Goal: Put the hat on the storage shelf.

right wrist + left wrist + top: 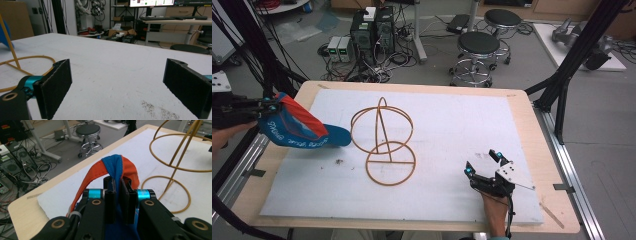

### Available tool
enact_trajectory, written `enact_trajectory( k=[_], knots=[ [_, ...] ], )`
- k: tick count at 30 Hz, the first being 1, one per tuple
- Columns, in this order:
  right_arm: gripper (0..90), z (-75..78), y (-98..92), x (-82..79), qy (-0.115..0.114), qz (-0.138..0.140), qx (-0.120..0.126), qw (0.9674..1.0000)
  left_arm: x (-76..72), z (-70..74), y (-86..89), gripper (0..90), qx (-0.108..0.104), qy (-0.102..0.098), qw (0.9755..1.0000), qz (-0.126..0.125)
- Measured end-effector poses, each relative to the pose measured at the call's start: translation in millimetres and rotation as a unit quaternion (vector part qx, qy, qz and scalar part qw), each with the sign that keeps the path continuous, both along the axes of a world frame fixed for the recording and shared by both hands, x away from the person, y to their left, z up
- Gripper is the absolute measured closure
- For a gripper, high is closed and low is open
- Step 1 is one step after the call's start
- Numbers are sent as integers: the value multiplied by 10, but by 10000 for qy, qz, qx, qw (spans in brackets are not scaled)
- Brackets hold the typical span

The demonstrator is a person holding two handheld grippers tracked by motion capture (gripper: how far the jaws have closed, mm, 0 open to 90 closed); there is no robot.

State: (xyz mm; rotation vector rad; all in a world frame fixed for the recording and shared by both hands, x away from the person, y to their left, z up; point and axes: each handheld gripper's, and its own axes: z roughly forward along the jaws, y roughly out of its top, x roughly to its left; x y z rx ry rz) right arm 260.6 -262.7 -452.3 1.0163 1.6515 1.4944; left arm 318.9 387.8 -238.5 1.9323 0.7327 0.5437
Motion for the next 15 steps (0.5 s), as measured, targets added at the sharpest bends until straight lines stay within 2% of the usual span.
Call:
enact_trajectory(
  k=[7,15],
  knots=[
    [74,0,1,2,-18,4,-12,10000,-68,110,4,833,66,-105,9999,-46],
    [74,0,1,-1,6,-5,10,10000,-55,62,-10,833,80,-57,9999,-57]
  ],
)
